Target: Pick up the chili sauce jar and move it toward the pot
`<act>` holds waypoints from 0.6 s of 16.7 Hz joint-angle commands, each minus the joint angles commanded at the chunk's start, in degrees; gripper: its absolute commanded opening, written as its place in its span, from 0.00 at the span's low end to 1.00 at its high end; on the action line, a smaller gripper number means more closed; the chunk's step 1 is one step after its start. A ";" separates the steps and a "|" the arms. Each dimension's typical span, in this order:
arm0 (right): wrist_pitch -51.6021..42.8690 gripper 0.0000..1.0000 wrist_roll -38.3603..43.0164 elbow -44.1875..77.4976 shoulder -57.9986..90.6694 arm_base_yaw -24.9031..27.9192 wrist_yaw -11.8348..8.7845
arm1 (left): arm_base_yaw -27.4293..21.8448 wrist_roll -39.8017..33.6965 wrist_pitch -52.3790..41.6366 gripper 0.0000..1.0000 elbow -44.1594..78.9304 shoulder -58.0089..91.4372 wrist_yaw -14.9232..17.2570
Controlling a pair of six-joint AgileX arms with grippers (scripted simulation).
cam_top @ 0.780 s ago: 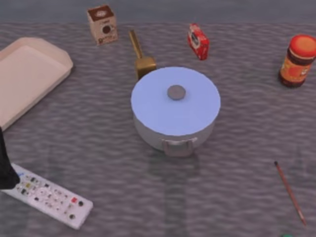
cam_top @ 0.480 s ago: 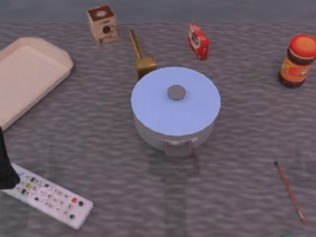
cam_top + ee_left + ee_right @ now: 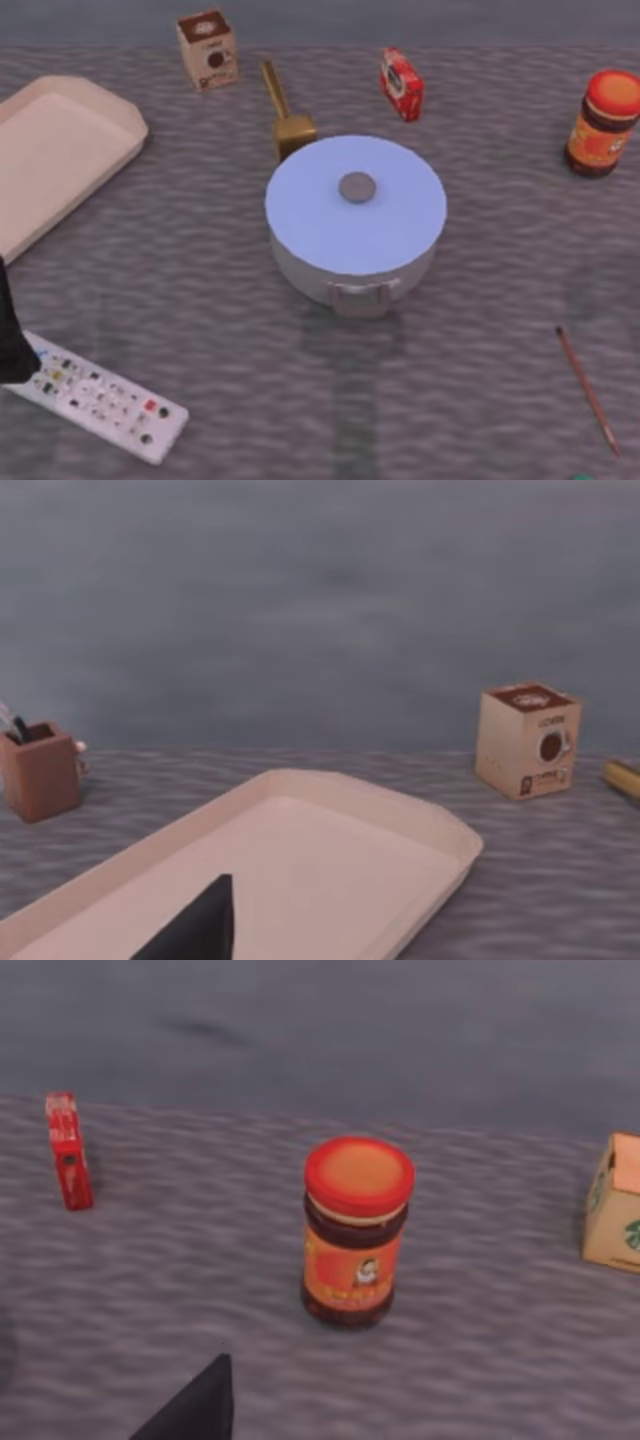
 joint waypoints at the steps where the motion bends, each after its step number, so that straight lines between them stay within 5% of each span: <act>1: -2.87 1.00 -0.59 5.08 5.22 -0.02 -0.07 | 0.00 0.00 0.00 1.00 0.00 0.00 0.00; 10: -32.31 1.00 -7.03 57.36 58.38 0.02 -1.03 | 0.00 0.00 0.00 1.00 0.00 0.00 0.00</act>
